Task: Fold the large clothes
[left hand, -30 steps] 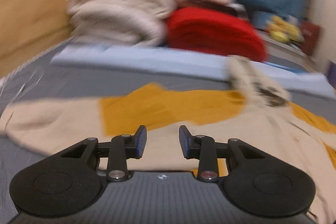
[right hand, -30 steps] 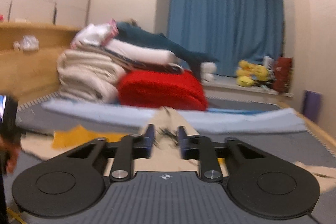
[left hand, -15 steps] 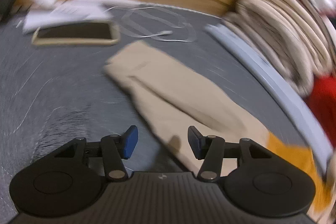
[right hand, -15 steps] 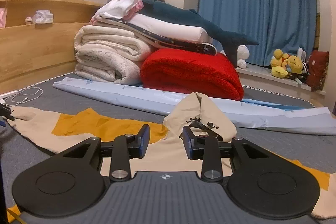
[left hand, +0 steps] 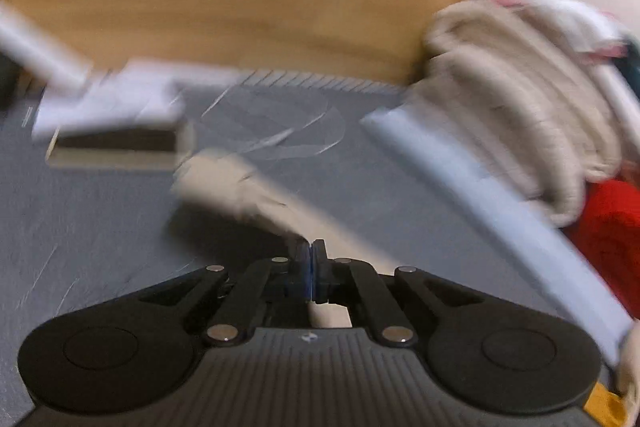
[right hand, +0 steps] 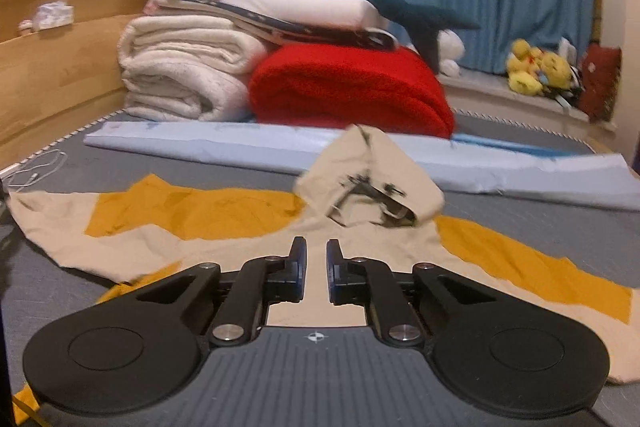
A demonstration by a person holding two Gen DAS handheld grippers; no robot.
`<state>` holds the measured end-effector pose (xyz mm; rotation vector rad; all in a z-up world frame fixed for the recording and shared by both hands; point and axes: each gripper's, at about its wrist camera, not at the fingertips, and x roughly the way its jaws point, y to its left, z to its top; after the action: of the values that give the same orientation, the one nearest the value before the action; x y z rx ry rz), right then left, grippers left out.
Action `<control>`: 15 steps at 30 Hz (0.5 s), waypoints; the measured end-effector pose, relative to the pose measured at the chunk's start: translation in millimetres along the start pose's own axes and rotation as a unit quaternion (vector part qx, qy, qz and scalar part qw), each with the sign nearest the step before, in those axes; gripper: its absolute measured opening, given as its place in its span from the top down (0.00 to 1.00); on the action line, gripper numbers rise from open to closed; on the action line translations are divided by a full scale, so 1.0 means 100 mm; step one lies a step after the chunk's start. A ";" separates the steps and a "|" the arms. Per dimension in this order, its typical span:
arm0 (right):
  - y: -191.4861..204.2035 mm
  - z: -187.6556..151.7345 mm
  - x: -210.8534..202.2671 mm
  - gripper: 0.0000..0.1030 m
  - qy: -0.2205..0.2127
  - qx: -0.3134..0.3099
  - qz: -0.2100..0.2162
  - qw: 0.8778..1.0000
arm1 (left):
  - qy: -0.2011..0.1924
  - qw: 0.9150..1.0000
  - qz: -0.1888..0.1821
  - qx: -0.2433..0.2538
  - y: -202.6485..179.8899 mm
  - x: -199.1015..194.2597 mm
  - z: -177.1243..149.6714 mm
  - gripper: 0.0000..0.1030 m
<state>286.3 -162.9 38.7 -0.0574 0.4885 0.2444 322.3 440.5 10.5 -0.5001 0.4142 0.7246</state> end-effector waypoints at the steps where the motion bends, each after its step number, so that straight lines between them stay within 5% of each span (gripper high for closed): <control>1: -0.05 0.00 0.01 0.90 0.007 0.005 -0.005 1.000 | -0.016 0.999 -0.025 0.021 -0.25 -0.21 0.01 1.00; 4: -0.22 -0.04 0.01 0.90 0.027 0.023 -0.018 0.999 | -0.051 0.987 -0.121 0.093 -1.05 -0.89 -0.12 1.00; 7: -0.39 -0.06 0.00 0.90 0.039 0.045 -0.027 0.998 | -0.064 0.956 -0.226 0.177 -1.85 -1.63 -0.53 1.00; 9: -0.51 -0.07 -0.01 0.90 0.047 0.056 -0.034 0.997 | -0.060 0.924 -0.297 0.233 -2.35 -2.13 -0.95 1.00; 12: -0.69 -0.06 -0.05 0.89 0.050 0.072 -0.055 0.995 | -0.016 0.865 -0.395 0.308 -2.93 -2.72 -1.67 0.96; 14: -0.81 -0.05 -0.07 0.84 0.051 0.087 -0.062 0.993 | 0.059 0.828 -0.432 0.352 -3.17 -2.97 -2.12 0.75; 15: -0.87 -0.05 -0.08 0.83 0.049 0.093 -0.063 0.992 | 0.095 0.814 -0.437 0.370 -3.23 -3.05 -2.27 0.73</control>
<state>298.6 -249.9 38.0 0.0813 0.6016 0.0709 303.3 -53.4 78.2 0.0242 0.5503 -0.4064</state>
